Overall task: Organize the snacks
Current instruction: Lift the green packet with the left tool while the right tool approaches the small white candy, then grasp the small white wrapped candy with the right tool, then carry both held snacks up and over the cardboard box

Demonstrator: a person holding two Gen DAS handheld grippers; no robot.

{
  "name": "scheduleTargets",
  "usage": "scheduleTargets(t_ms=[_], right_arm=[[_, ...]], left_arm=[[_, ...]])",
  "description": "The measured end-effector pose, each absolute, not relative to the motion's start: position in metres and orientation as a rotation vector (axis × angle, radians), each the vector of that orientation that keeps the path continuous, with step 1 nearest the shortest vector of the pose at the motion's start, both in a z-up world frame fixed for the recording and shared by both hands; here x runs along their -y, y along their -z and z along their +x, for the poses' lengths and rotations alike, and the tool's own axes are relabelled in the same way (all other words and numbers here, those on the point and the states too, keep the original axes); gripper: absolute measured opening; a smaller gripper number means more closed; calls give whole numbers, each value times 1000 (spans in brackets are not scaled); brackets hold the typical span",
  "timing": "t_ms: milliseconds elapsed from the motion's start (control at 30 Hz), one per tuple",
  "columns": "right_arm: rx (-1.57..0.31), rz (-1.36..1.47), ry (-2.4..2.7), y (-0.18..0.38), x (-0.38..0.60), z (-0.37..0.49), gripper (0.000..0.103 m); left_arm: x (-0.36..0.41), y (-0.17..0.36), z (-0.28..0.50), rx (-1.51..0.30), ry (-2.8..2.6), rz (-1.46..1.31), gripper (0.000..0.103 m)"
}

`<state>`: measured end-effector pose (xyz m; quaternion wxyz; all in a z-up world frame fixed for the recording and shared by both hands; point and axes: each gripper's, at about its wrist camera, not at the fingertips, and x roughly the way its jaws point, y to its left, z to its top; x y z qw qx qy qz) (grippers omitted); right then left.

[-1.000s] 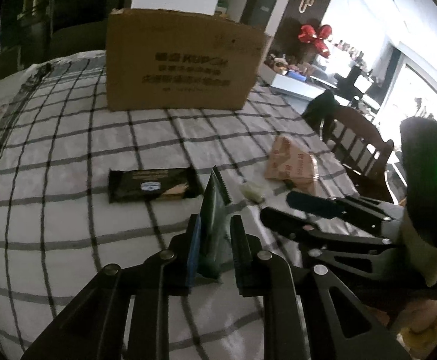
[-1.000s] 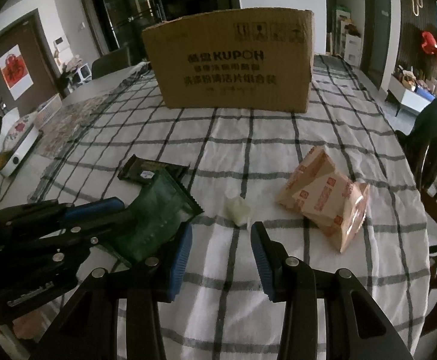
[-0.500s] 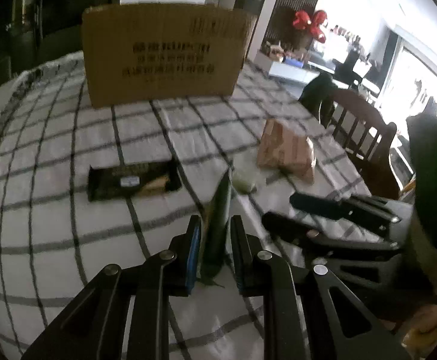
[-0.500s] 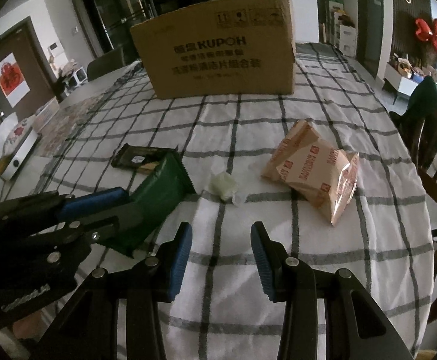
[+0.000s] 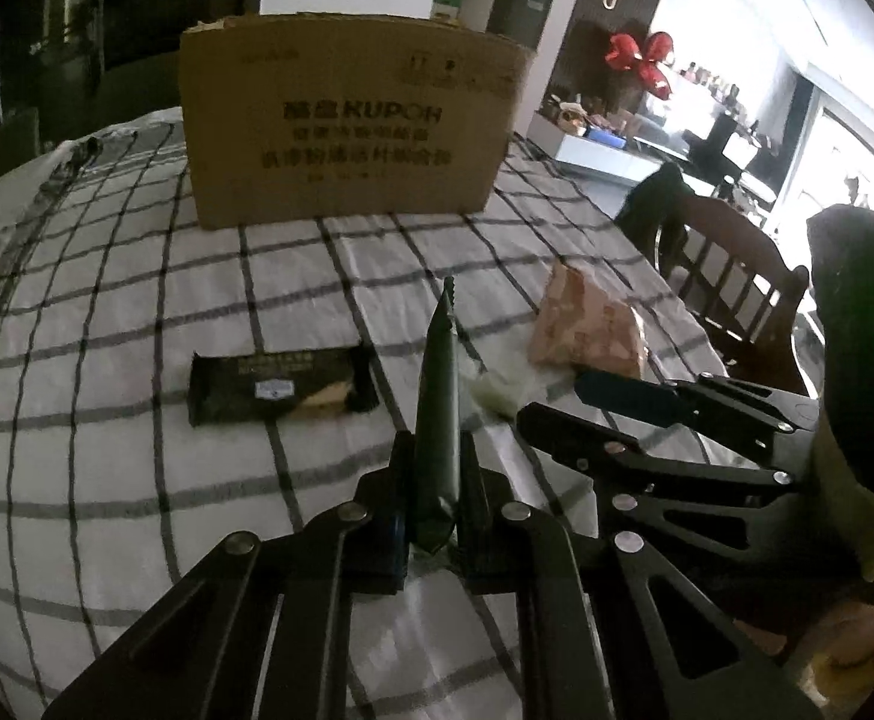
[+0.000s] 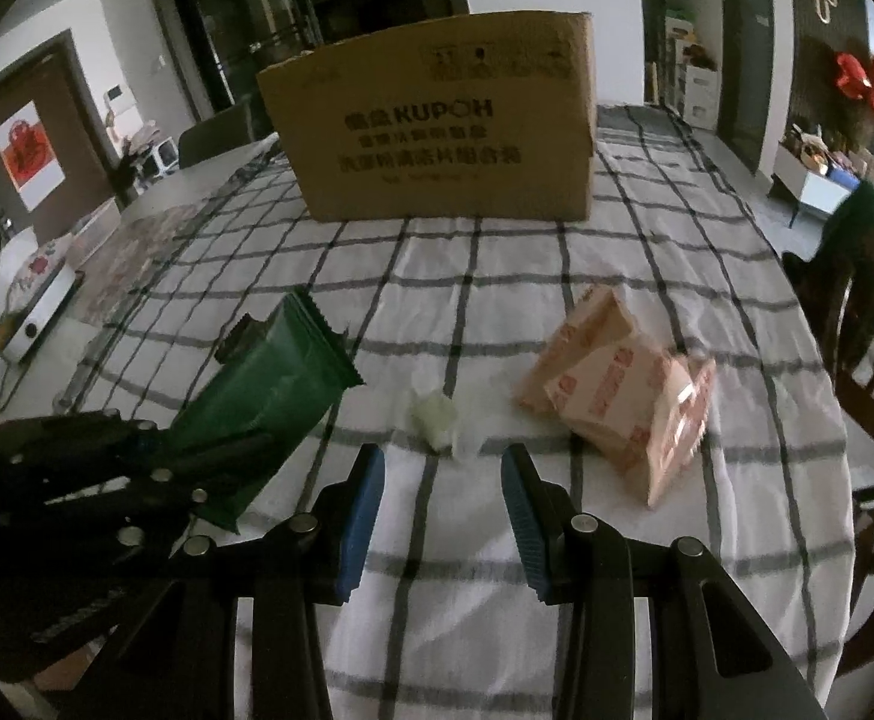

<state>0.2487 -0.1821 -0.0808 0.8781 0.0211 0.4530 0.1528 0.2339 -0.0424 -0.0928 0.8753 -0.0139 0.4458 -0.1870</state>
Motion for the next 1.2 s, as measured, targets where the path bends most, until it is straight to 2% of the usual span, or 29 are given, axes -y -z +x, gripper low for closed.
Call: scheduleTargets(t_ms=[100,167,500,700,767,833,1200], right_arm=[[-951,26,-330,84,180,258,41],[-955,9,-336,85,178,262,36],[-976,-35,-369,94,167,274,24],[-997,-48,-363,99,165,277,24],[-993,-49,-357,99,165,277,20],[-988,-42,-354,97,166,276,20],[-867,-24,-361,47,165,270,20]], left_arm=[[41,93,238,-930,384,-36,13],[41,94,240,-935,376,-42,13],[38,94,249,-939,370,-67,13],[36,93,252,-940,367,-82,13],[35,92,251,-936,365,-84,13],[34,90,250,-928,363,-86,13],[25,53,255,-852,364,-100,13]])
